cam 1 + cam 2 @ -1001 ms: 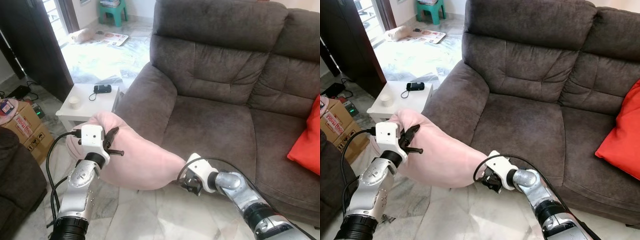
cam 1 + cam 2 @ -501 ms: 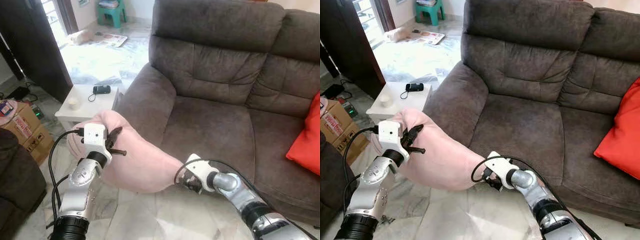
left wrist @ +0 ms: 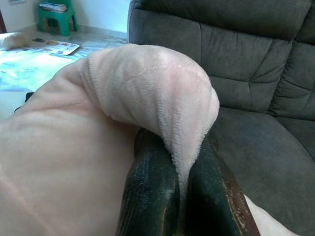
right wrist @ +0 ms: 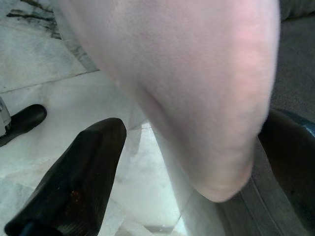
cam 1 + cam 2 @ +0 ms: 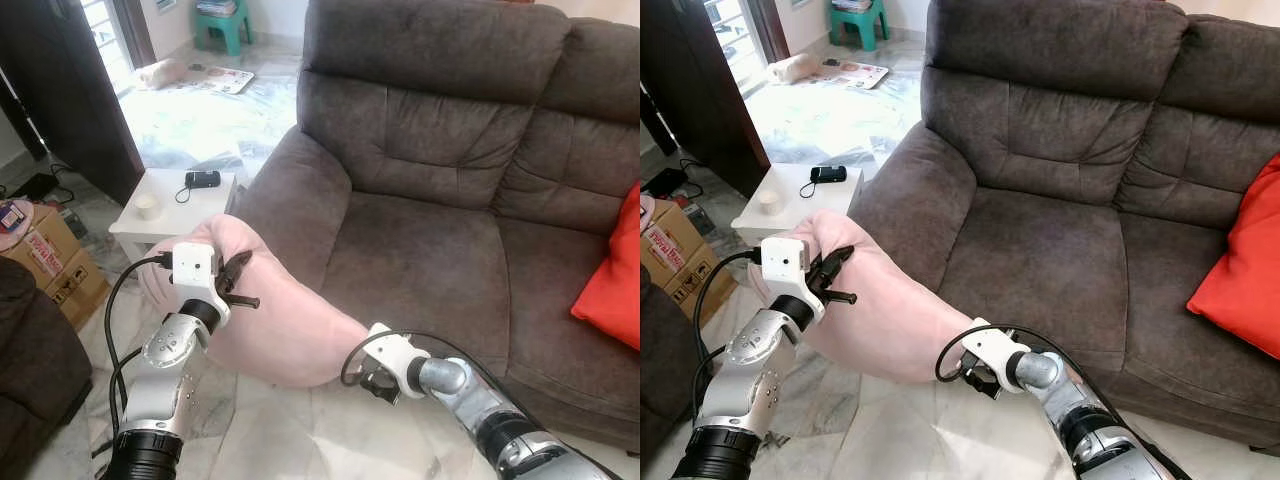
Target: Move the pillow to the sofa from floor
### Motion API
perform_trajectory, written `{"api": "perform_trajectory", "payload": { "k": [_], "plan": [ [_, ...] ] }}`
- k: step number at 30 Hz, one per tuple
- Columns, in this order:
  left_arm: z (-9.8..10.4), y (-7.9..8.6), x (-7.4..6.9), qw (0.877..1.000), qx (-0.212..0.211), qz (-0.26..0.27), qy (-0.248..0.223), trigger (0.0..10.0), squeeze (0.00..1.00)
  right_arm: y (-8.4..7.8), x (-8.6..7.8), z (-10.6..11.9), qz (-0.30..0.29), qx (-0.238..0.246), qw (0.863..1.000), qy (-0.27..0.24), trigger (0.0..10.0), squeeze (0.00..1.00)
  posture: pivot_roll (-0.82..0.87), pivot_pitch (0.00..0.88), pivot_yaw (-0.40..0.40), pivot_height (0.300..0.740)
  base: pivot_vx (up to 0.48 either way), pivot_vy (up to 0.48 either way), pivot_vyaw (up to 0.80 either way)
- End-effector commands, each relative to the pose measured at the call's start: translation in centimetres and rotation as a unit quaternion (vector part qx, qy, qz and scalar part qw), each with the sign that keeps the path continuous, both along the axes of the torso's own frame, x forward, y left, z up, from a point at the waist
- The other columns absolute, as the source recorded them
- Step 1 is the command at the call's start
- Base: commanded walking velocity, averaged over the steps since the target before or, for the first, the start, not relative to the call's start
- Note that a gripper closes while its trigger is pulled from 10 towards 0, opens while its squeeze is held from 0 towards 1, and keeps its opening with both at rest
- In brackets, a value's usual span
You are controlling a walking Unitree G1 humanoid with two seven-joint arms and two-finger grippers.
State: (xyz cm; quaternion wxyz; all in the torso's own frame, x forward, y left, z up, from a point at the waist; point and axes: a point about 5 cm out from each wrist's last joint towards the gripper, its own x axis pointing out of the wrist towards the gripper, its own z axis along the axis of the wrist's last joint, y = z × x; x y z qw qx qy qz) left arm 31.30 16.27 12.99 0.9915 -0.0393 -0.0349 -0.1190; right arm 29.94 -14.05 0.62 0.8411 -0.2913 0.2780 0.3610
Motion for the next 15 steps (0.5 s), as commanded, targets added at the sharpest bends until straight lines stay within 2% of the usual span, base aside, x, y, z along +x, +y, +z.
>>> {"api": "perform_trajectory", "payload": {
  "k": [1, 2, 3, 4, 5, 15],
  "plan": [
    [3.51, -0.68, 0.29, 0.997, -0.007, -0.020, -0.072, 10.0, 0.00, -0.15, -0.43, -0.49, -0.006, -0.001, 1.000, 0.006, 10.0, 0.00, 0.05, 0.042, -0.026, 0.740, 0.000, 0.000, 0.00],
    [3.53, -0.72, 0.27, 0.997, -0.009, -0.020, -0.072, 10.0, 0.00, -0.04, -0.44, -0.49, -0.009, 0.005, 1.000, 0.005, 7.3, 0.00, 0.05, 0.041, -0.027, 0.740, 0.000, 0.000, 0.00],
    [3.54, -0.74, 0.26, 0.997, -0.011, -0.021, -0.073, 10.0, 0.00, 0.02, -0.44, -0.48, -0.009, 0.008, 1.000, 0.004, 7.3, 0.00, 0.05, 0.041, -0.027, 0.740, 0.000, 0.000, 0.00],
    [3.56, -0.76, 0.26, 0.997, -0.012, -0.021, -0.073, 10.0, 0.00, 0.07, -0.45, -0.49, -0.009, 0.008, 1.000, 0.005, 1.5, 0.00, 0.05, 0.039, -0.027, 0.740, 0.000, 0.000, 0.00],
    [3.59, -0.82, 0.26, 0.997, -0.013, -0.022, -0.073, 10.0, 0.00, 0.13, -0.46, -0.52, -0.009, 0.007, 1.000, 0.005, 0.0, 0.00, 0.05, 0.039, -0.028, 0.740, 0.000, 0.000, 0.00],
    [3.67, -0.98, 0.31, 0.997, -0.015, -0.025, -0.072, 10.0, 0.00, 0.12, -0.31, -0.43, -0.014, 0.007, 1.000, 0.002, 0.0, 0.00, 0.04, 0.033, -0.028, 0.740, 0.000, 0.000, 0.00]
  ]
}}
